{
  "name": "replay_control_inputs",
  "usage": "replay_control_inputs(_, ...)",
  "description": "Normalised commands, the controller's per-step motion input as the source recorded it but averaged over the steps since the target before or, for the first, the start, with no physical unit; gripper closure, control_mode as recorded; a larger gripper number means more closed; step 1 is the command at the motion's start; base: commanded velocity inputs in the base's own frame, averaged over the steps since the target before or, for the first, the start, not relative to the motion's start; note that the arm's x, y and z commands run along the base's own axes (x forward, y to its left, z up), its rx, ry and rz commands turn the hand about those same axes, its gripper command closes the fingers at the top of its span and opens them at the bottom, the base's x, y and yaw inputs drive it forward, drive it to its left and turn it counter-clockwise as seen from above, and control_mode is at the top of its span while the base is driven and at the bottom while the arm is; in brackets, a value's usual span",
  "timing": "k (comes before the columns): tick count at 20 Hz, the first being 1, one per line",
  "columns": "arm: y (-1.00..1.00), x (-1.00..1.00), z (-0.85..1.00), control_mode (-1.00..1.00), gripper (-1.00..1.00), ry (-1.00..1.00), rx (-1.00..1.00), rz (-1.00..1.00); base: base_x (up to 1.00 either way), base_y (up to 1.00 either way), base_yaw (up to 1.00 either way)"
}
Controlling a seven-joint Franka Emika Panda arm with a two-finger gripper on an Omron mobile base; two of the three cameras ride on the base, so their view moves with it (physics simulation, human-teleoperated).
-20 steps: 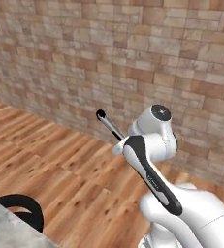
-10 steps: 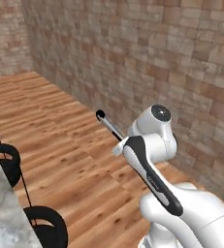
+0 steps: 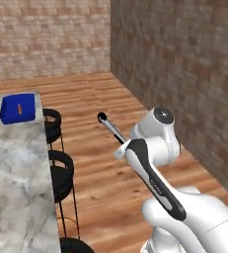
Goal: Take the tongs from the drawer on the left and place them on the dining counter next to the tray containing the kebab skewer.
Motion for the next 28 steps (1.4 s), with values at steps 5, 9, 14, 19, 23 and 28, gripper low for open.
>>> replay_control_inputs(5,0.00,0.00,0.00,1.00,1.00,0.00,0.00,0.00,1.00,-0.07,0.57)
replay_control_inputs(9,0.00,0.00,0.00,1.00,1.00,0.00,0.00,0.00,1.00,-0.59,0.30)
replay_control_inputs(14,0.00,0.00,0.00,1.00,1.00,0.00,0.00,0.00,1.00,-0.54,0.29)
replay_control_inputs(19,0.00,0.00,0.00,1.00,1.00,0.00,0.00,0.00,0.96,-0.13,0.70)
replay_control_inputs(23,0.00,0.00,0.00,1.00,1.00,0.00,0.00,0.00,0.64,-0.26,0.74)
replay_control_inputs(28,0.00,0.00,0.00,1.00,1.00,0.00,0.00,0.00,0.21,-0.42,0.74)
